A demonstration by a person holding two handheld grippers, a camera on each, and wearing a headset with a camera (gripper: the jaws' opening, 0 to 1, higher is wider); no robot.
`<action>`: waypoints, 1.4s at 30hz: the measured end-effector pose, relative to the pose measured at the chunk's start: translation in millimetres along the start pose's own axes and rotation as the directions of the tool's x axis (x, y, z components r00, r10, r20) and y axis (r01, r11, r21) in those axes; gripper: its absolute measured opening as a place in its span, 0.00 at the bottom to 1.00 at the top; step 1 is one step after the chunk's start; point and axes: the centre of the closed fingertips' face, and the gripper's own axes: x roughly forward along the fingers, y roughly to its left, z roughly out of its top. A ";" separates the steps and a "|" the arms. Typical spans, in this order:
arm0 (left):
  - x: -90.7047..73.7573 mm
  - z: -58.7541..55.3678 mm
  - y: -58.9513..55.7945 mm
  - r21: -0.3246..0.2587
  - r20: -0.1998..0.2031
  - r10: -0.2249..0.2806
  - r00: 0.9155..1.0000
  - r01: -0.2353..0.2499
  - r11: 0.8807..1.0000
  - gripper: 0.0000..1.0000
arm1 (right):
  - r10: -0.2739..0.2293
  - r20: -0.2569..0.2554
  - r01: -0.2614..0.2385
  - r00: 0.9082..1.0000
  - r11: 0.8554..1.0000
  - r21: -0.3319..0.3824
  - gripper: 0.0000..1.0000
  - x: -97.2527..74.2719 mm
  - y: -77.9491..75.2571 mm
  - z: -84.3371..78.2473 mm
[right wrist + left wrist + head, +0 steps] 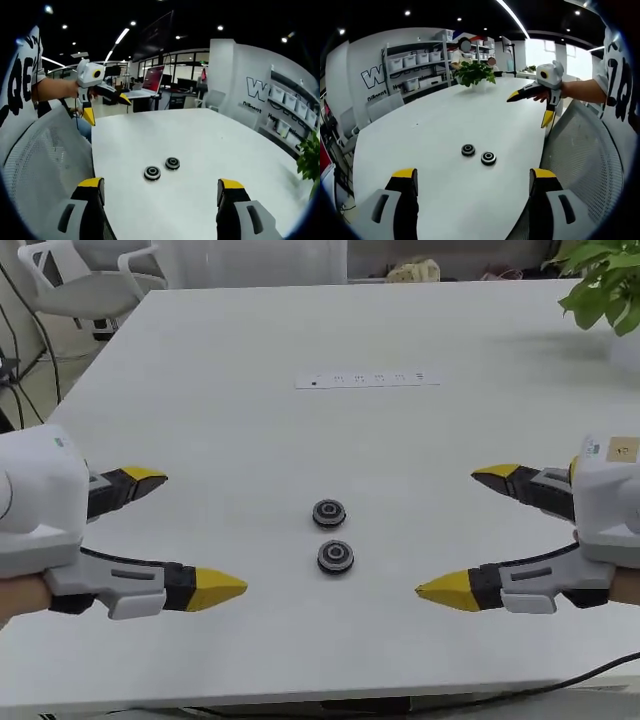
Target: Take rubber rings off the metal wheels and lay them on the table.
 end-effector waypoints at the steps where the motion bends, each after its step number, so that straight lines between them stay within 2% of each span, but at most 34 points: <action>1: 1.3 0.9 0.7 0.002 0.001 -0.001 1.000 0.001 1.000 0.90 | 0.002 0.000 -0.002 1.000 1.000 0.001 0.93 0.7 -0.3 0.1; 16: 19.3 7.2 4.7 0.038 -0.001 -0.029 1.000 0.029 0.999 0.87 | 0.021 0.002 -0.021 1.000 1.000 -0.022 0.91 13.0 -5.6 3.7; 23: 29.2 6.3 9.1 0.050 -0.010 -0.035 0.999 0.036 0.998 0.87 | 0.037 -0.001 -0.037 0.999 0.999 -0.031 0.91 21.6 -7.5 4.4; 31: 39.8 5.7 11.7 0.055 -0.022 -0.049 0.999 0.051 0.997 0.87 | 0.053 -0.006 -0.053 0.999 0.998 -0.032 0.91 30.6 -9.6 2.0; 42: 52.5 6.7 15.5 0.045 -0.017 -0.073 0.997 0.073 0.996 0.84 | 0.078 -0.012 -0.078 0.997 0.996 -0.053 0.89 41.4 -11.0 0.9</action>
